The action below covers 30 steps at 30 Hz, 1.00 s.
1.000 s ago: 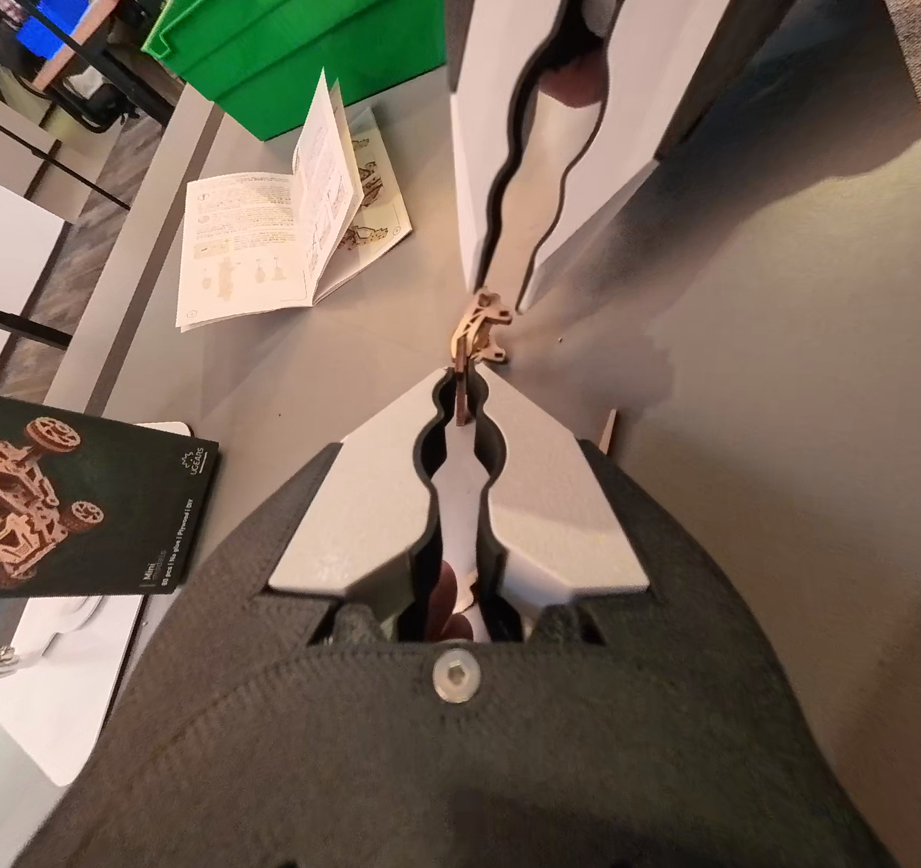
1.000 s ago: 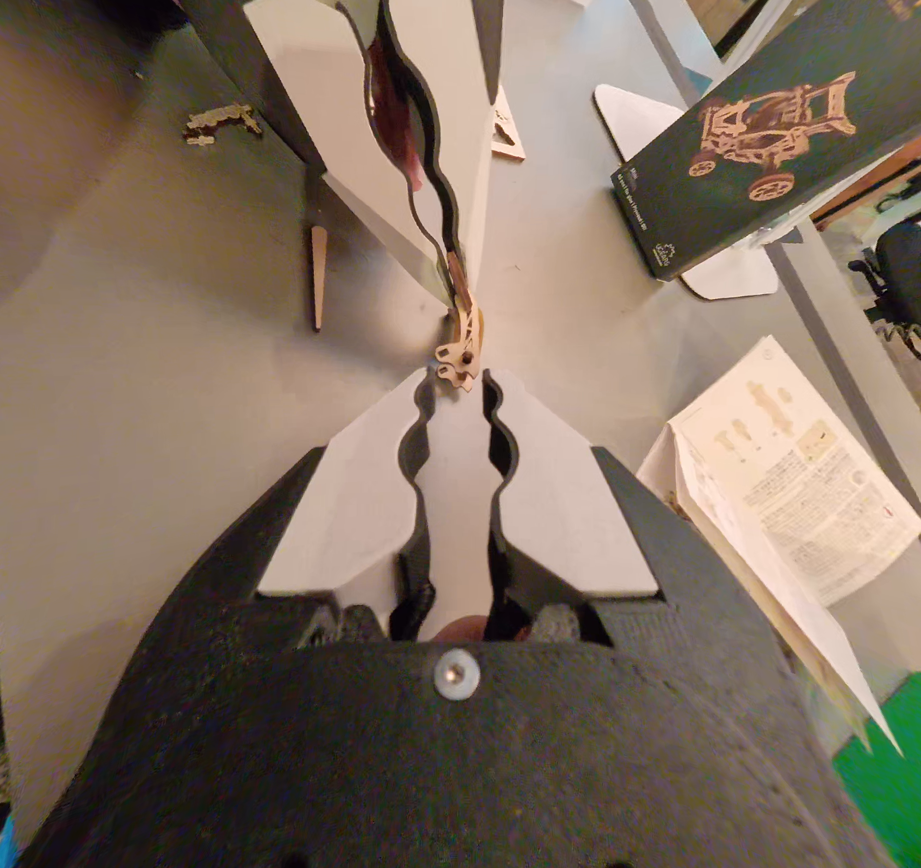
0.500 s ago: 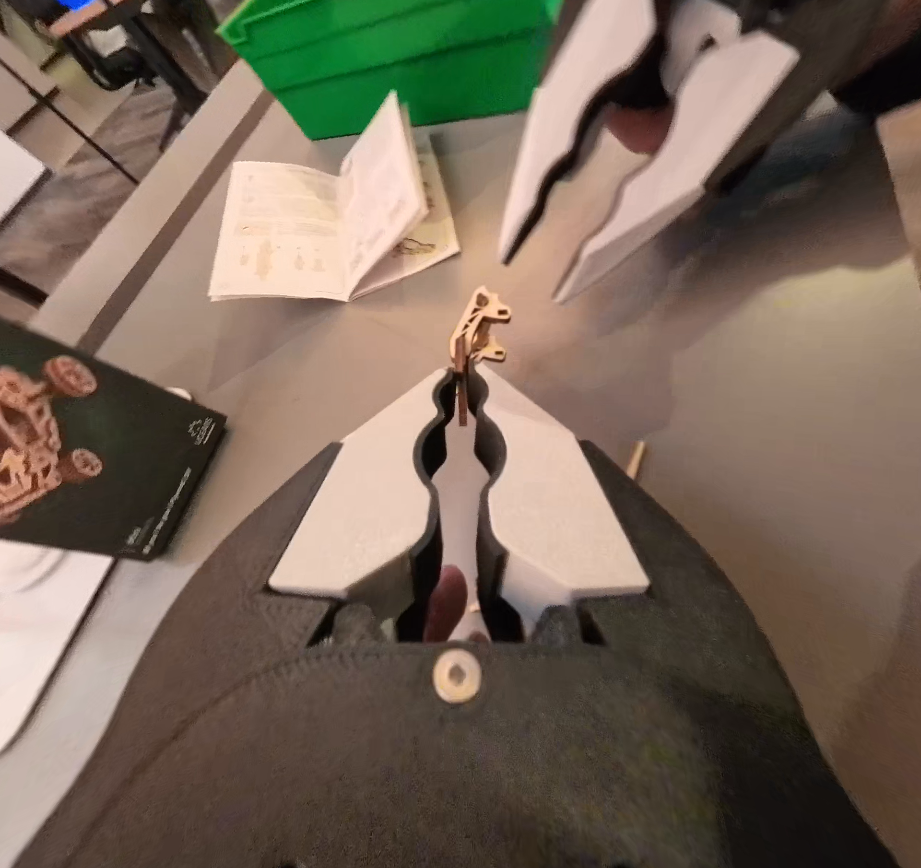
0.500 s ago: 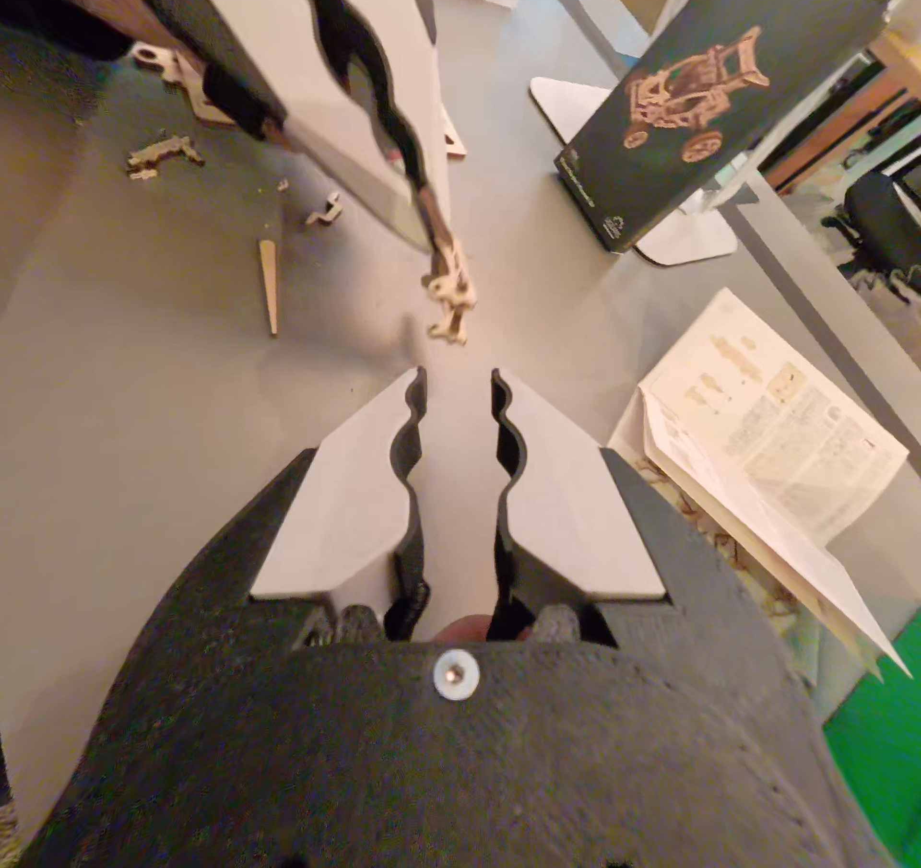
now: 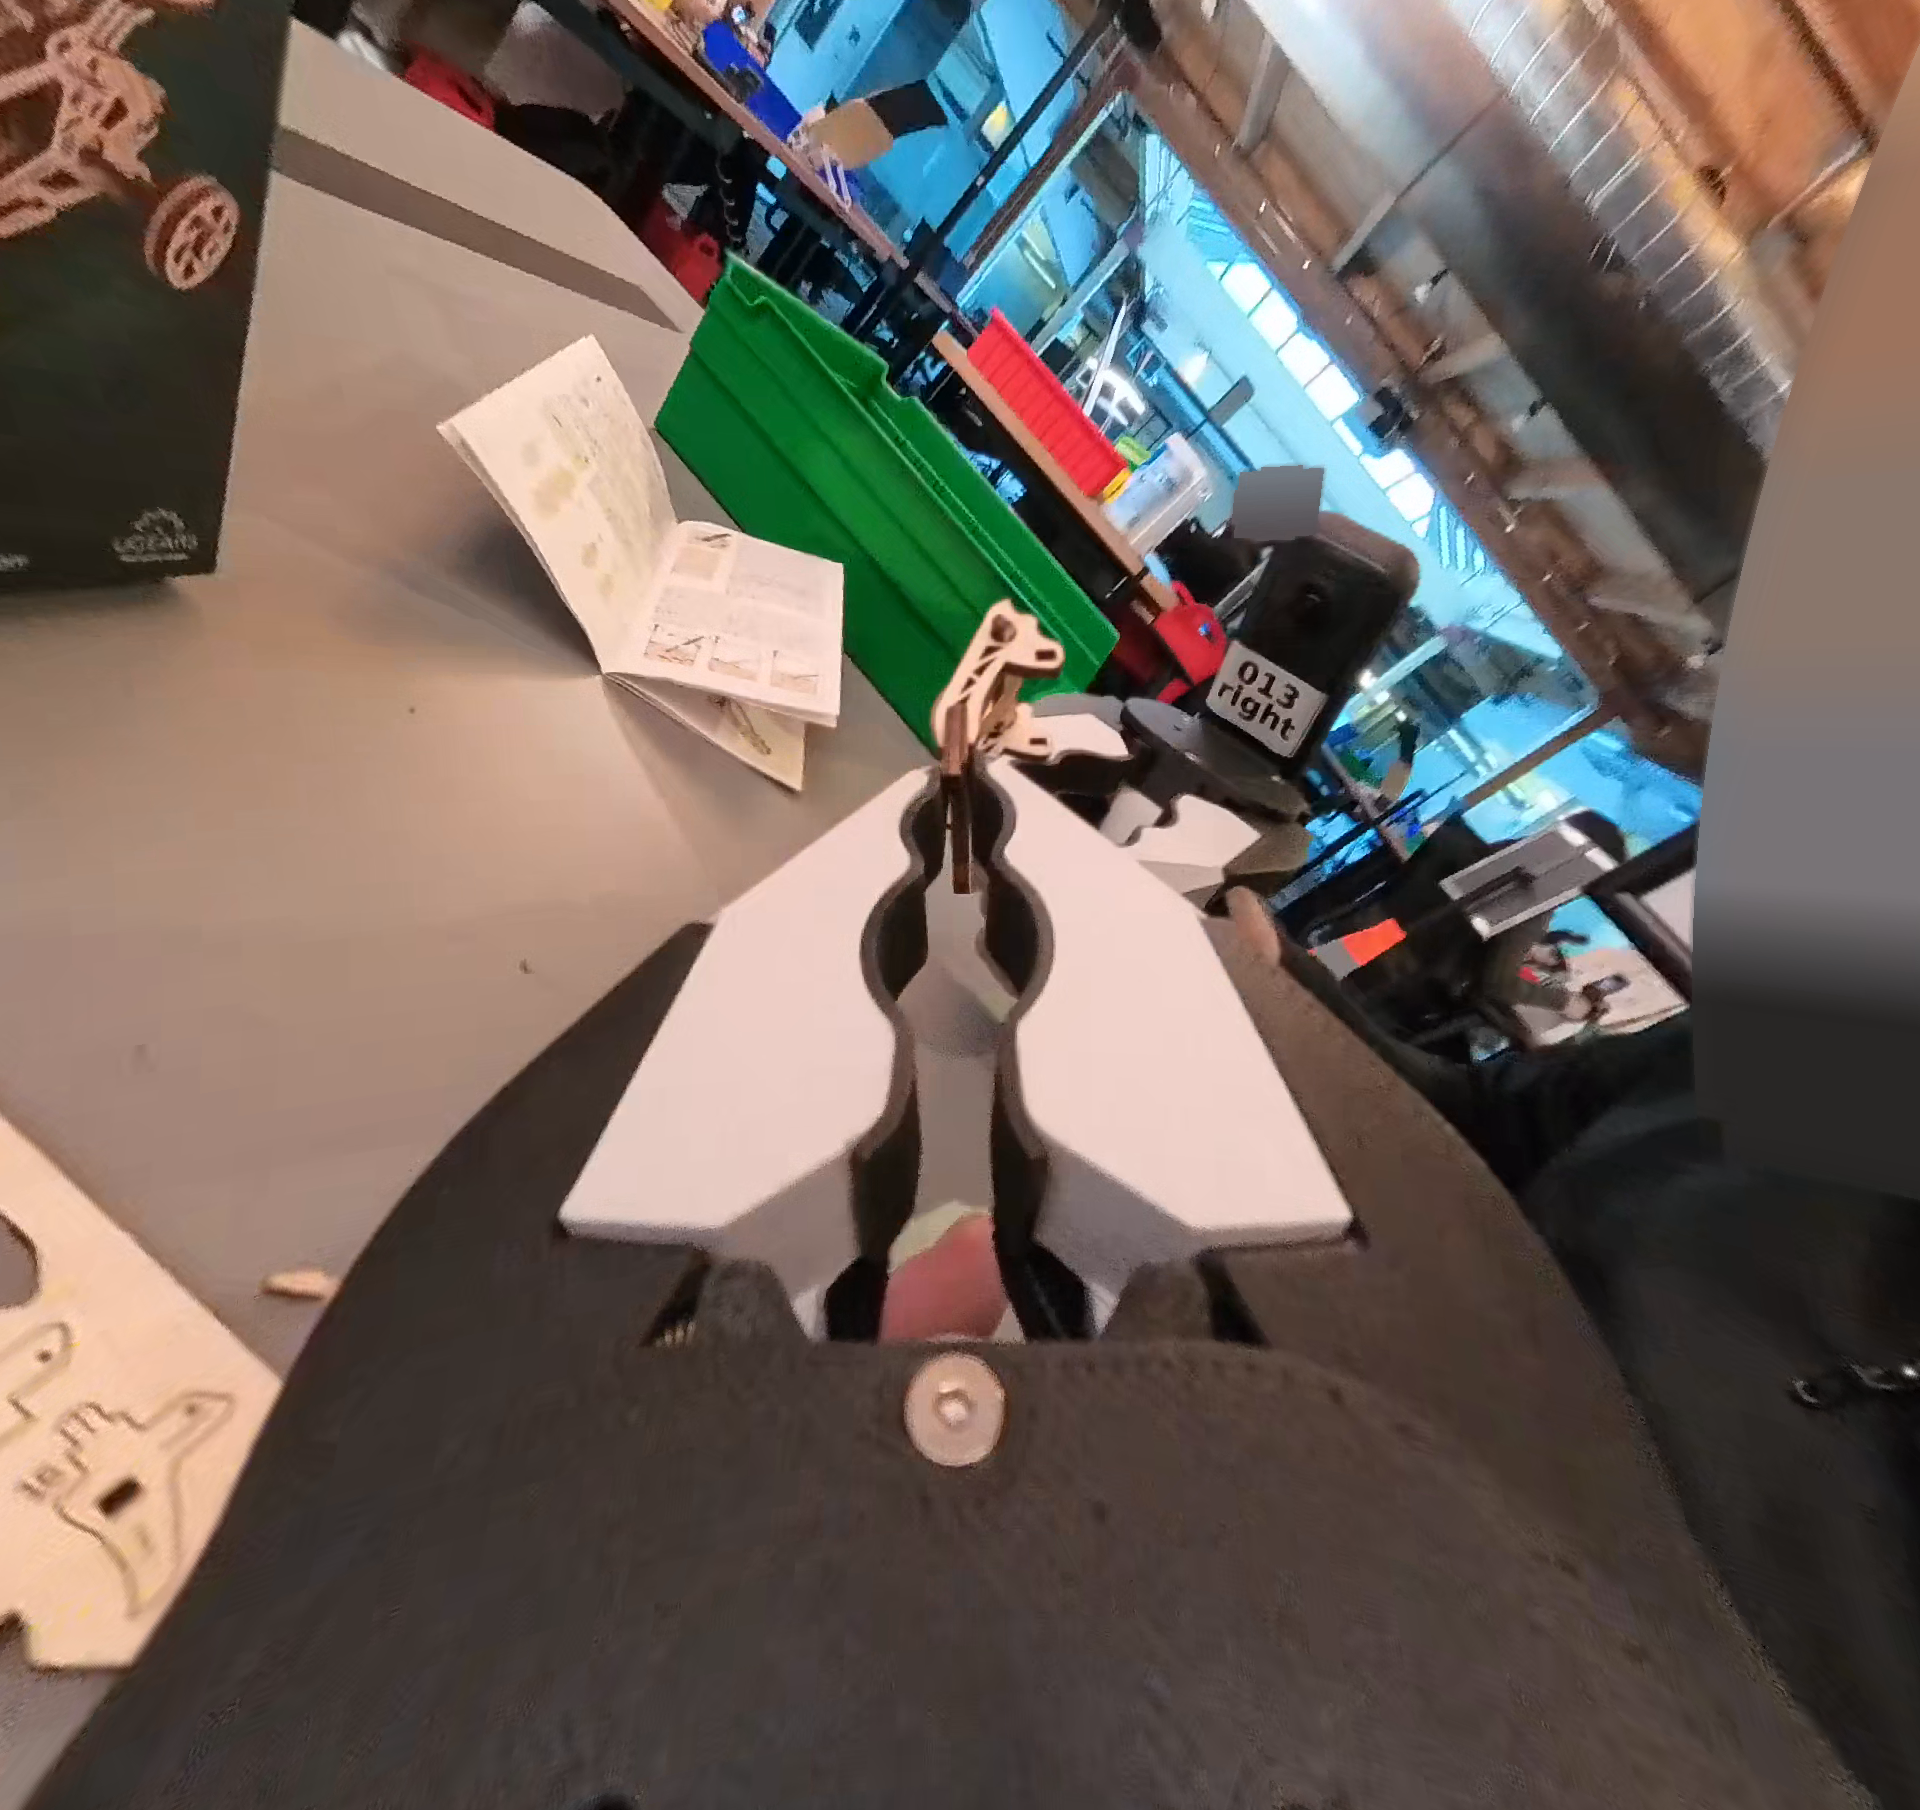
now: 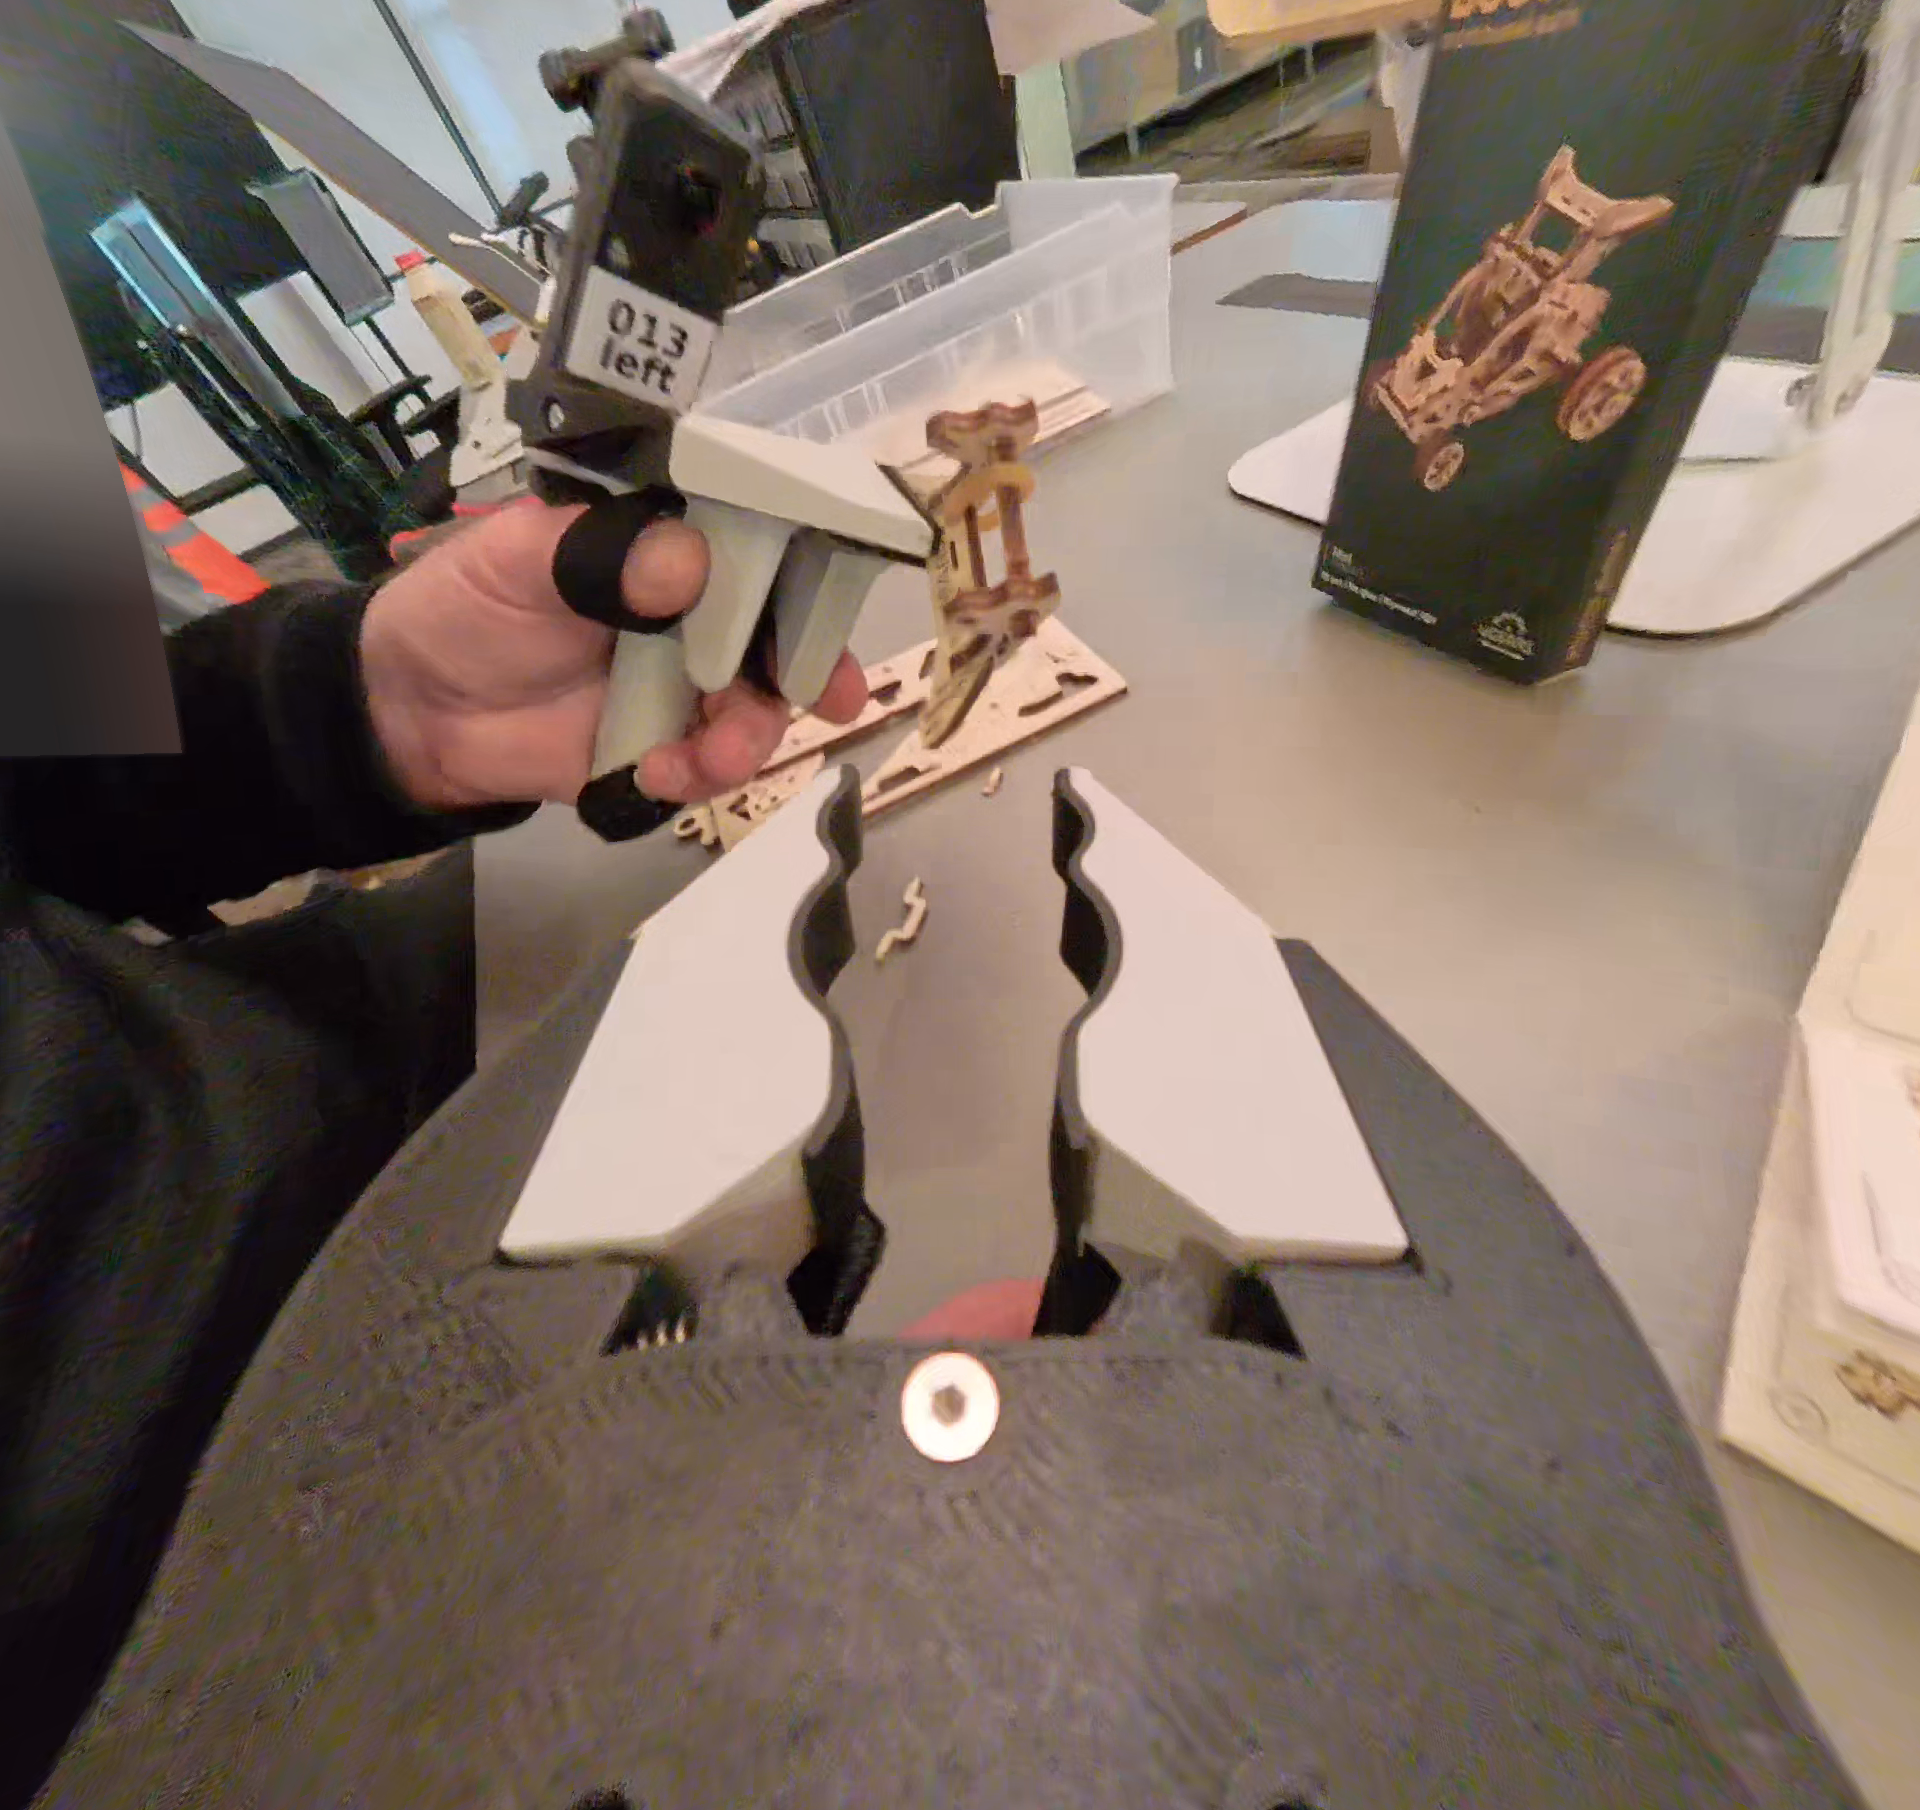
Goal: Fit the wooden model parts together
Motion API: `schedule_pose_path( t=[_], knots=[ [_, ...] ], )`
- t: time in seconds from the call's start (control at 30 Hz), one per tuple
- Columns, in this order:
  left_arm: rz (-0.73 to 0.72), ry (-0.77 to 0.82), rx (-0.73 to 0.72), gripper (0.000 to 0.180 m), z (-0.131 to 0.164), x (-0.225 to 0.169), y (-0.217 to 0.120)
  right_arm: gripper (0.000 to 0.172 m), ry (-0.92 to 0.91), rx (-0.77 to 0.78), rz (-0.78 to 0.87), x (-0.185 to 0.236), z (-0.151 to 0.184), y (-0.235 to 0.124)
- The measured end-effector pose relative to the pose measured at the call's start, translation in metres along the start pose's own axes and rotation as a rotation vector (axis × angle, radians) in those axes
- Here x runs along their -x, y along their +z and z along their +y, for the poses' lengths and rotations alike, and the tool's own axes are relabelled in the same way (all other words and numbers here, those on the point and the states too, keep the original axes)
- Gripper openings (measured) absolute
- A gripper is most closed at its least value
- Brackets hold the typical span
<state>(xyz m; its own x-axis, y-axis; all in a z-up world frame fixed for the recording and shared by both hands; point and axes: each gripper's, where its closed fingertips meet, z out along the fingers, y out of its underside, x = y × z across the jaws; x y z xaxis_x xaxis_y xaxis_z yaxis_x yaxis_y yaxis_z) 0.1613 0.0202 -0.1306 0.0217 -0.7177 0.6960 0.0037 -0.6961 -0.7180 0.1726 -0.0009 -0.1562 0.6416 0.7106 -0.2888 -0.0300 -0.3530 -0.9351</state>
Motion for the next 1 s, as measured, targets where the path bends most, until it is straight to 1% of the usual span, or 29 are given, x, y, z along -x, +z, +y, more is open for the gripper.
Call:
schedule_pose_path(
  t=[0.07,0.13,0.17,0.2,0.27,0.3,0.37,0.43,0.5,0.57,0.63,0.67,0.7,0.77,0.9,1.0],
  knots=[
    [0.02,-0.029,-0.021,0.001,0.003,-0.006,-0.003,0.029,-0.01,-0.039,-0.011,0.009,-0.01,0.007],
    [0.048,-0.068,-0.045,0.001,0.004,-0.013,-0.006,0.022,-0.002,-0.015,-0.014,0.013,-0.008,0.015],
    [0.058,-0.077,-0.063,0.001,0.003,-0.015,-0.008,0.012,0.015,-0.029,-0.024,0.015,-0.011,0.017],
    [0.07,-0.082,-0.086,0.001,0.001,-0.018,-0.01,0.009,0.047,-0.053,-0.049,0.019,-0.015,0.017],
    [0.075,-0.063,-0.086,0.002,0.002,-0.02,-0.014,0.006,0.109,-0.052,-0.087,0.022,-0.016,0.017],
    [0.069,-0.048,-0.089,0.005,0.003,-0.02,-0.015,0.004,0.125,-0.057,-0.102,0.023,-0.018,0.016],
    [0.048,-0.034,-0.092,0.019,0.004,-0.016,-0.02,0.002,0.174,-0.02,-0.127,0.023,-0.014,0.014],
    [0.04,-0.004,-0.081,0.022,0.006,-0.015,-0.024,0.001,0.238,0.013,-0.141,0.021,-0.01,0.013],
    [-0.005,0.048,-0.053,0.028,0.008,-0.008,-0.027,0.002,0.288,0.077,-0.141,0.018,0.001,0.013],
    [-0.016,0.126,0.001,0.025,0.014,-0.008,-0.027,0.002,0.371,0.099,-0.178,0.021,0.004,0.011],
    [-0.006,0.147,0.058,0.024,0.021,-0.009,-0.023,0.002,0.405,0.135,-0.198,0.024,0.009,0.01],
    [-0.006,0.15,0.051,0.022,0.02,-0.01,-0.022,0.002,0.417,0.147,-0.195,0.025,0.01,0.009],
    [-0.003,0.152,0.045,0.017,0.019,-0.01,-0.021,0.001,0.431,0.156,-0.204,0.027,0.01,0.009],
    [0.001,0.143,0.047,0.002,0.017,-0.01,-0.02,0.001,0.47,0.153,-0.244,0.033,0.007,0.006],
    [-0.01,0.135,0.06,0.001,0.016,-0.012,-0.019,0.001,0.495,0.12,-0.251,0.034,-0.001,0.002],
    [0.037,0.066,0.041,0.002,0.014,-0.017,-0.019,0.001,0.455,0.096,-0.223,0.033,-0.008,-0.001]
  ],
)
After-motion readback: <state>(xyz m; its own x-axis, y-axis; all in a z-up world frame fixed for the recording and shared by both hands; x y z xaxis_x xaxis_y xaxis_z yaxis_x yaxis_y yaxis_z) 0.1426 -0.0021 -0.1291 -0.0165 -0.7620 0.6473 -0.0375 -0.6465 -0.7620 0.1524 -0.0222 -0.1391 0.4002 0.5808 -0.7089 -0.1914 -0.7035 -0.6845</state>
